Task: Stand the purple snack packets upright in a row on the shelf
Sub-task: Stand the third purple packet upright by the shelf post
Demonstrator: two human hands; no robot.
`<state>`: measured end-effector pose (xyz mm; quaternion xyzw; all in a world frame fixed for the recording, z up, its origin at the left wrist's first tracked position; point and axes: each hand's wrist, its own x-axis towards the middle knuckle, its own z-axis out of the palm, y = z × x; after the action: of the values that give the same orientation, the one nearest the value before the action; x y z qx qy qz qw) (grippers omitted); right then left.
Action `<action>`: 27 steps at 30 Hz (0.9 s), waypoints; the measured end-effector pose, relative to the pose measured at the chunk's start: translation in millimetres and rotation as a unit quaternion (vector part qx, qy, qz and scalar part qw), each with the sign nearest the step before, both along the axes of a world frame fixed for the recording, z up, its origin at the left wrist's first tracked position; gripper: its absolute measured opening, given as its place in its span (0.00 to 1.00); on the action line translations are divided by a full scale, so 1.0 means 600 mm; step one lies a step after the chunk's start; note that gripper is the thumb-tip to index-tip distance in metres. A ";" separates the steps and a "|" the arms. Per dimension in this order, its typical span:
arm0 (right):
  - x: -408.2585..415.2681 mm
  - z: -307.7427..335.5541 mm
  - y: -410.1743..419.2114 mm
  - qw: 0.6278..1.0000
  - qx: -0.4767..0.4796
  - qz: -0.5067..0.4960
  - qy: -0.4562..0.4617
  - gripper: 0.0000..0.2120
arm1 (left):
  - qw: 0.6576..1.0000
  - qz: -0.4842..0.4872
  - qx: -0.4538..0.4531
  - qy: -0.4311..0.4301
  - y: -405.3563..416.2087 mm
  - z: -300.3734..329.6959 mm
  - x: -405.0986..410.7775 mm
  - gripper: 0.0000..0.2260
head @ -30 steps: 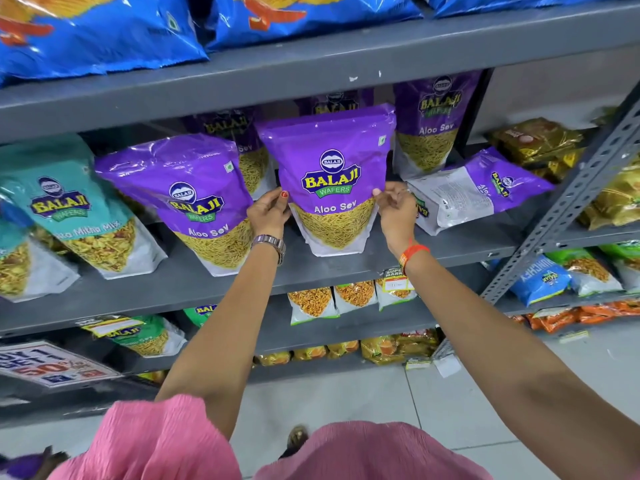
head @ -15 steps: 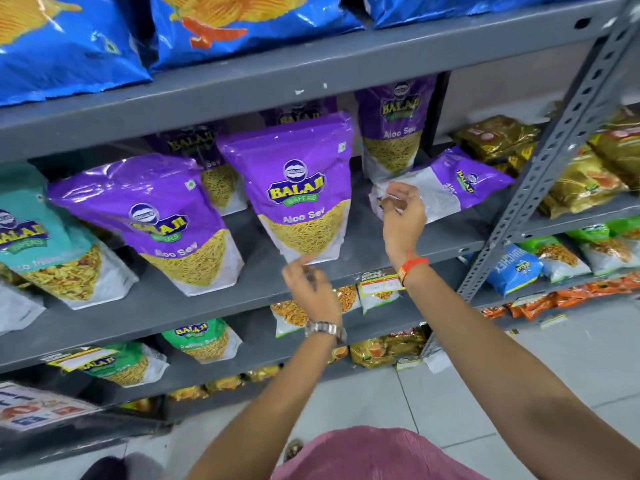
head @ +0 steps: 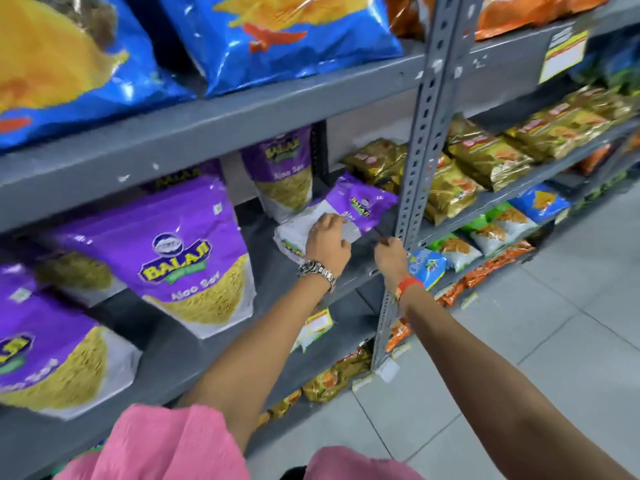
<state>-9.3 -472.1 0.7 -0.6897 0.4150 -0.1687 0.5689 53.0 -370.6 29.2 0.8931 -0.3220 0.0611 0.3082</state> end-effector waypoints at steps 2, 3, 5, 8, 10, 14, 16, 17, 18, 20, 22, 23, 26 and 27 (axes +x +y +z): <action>0.005 -0.009 -0.009 1.000 -0.011 0.007 0.013 0.12 | 0.992 -0.030 0.125 -0.021 -0.030 -0.012 0.022 0.23; 0.010 -0.013 -0.012 1.000 -0.016 0.008 0.016 0.13 | 0.982 -0.036 0.183 -0.030 -0.043 -0.020 0.032 0.26; 0.015 -0.018 -0.016 0.999 -0.025 0.014 0.019 0.13 | 0.962 -0.037 0.269 -0.041 -0.063 -0.035 0.048 0.32; 0.015 -0.026 -0.017 0.997 -0.063 0.040 0.033 0.14 | 0.938 -0.026 0.341 -0.056 -0.077 -0.049 0.050 0.35; 0.018 -0.032 -0.019 0.995 -0.083 0.044 0.030 0.14 | 0.928 -0.017 0.364 -0.079 -0.080 -0.053 0.049 0.34; 0.028 -0.048 -0.022 0.997 -0.064 0.049 0.018 0.14 | 0.923 -0.020 0.369 -0.112 -0.074 -0.054 0.057 0.27; 0.032 -0.057 -0.023 0.996 -0.062 0.060 0.020 0.13 | 0.922 -0.022 0.367 -0.119 -0.065 -0.053 0.058 0.24; 0.035 -0.061 -0.024 0.996 -0.060 0.063 0.023 0.12 | 0.926 -0.024 0.358 -0.119 -0.061 -0.054 0.058 0.23; 0.036 -0.058 -0.024 0.996 -0.051 0.064 0.022 0.13 | 0.930 -0.027 0.348 -0.117 -0.057 -0.053 0.058 0.22; 0.039 -0.054 -0.025 0.998 -0.028 0.062 0.010 0.13 | 0.936 -0.029 0.328 -0.125 -0.046 -0.056 0.055 0.22; 0.044 -0.055 -0.024 0.998 0.005 0.056 -0.005 0.13 | 0.936 -0.014 0.307 -0.174 -0.028 -0.059 0.054 0.23; 0.049 -0.056 -0.021 0.998 0.028 0.049 -0.015 0.13 | 0.933 -0.008 0.306 -0.191 -0.018 -0.059 0.055 0.22; 0.067 -0.072 -0.017 0.992 0.108 0.047 -0.043 0.14 | 0.955 0.009 0.218 -0.202 0.015 -0.050 0.054 0.20; 0.074 -0.077 -0.017 0.987 0.137 0.051 -0.060 0.13 | 0.968 0.012 0.159 -0.194 0.023 -0.049 0.056 0.21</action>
<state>35.4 -482.5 -45.6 -0.6138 0.3635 -0.1220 0.6901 86.6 -356.7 -0.3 0.9054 -0.3706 0.1849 0.0936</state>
